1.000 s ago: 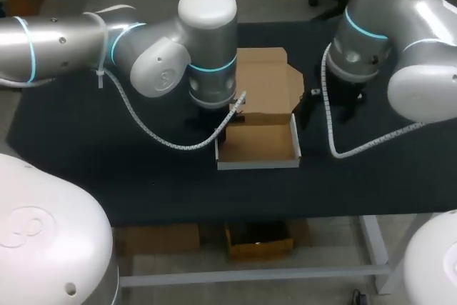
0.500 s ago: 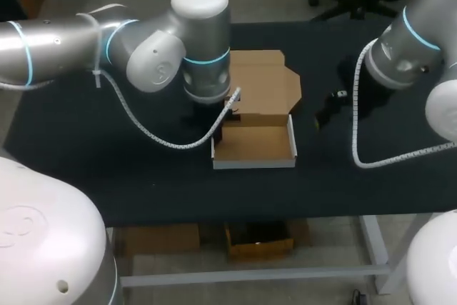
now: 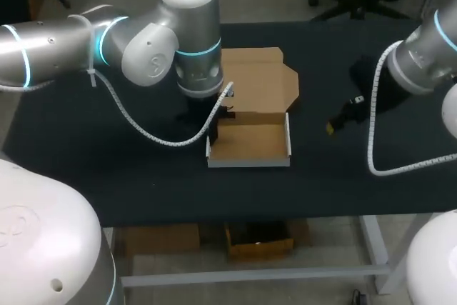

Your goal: Assemble the packaging by folding the flat box into shape, placing the metal phone stand inside, and closing the box properly

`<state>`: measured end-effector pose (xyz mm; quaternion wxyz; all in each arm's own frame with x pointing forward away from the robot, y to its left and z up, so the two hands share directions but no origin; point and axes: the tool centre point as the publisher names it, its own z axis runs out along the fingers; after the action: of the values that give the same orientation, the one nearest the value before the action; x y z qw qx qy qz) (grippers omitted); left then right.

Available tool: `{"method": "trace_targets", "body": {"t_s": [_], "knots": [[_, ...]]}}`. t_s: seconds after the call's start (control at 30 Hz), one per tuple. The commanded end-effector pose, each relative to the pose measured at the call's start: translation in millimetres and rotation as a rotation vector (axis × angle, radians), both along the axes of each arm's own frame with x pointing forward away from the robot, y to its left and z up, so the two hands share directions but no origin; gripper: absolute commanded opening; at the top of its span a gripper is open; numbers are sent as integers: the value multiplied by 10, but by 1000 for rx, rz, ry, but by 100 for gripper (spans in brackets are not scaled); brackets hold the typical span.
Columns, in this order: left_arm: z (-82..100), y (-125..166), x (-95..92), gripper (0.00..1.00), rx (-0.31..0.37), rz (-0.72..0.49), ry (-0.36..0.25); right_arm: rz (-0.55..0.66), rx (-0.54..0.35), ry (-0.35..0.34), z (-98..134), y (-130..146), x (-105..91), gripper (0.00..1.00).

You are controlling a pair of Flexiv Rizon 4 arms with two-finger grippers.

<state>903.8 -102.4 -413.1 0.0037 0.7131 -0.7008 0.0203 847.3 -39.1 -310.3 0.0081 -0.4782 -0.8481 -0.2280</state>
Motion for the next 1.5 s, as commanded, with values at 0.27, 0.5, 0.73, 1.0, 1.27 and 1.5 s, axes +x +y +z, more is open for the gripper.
{"method": "trace_targets", "body": {"t_s": [0.27,0.5,0.73,1.0,1.27,1.5], "knots": [[-53,5,19,0,33,5,2,244,129,-57,440,-418,-521,100],[-61,0,33,0,60,0,1,373,114,-106,457,-433,-694,100],[-81,4,40,0,92,5,-6,384,103,-134,469,-475,-770,100],[-86,10,47,0,129,13,-4,387,106,-192,542,-519,-867,100],[-90,11,56,0,230,52,-42,394,111,-225,565,-534,-923,100],[-97,23,69,0,291,77,-92,392,117,-228,558,-540,-946,100]]}}
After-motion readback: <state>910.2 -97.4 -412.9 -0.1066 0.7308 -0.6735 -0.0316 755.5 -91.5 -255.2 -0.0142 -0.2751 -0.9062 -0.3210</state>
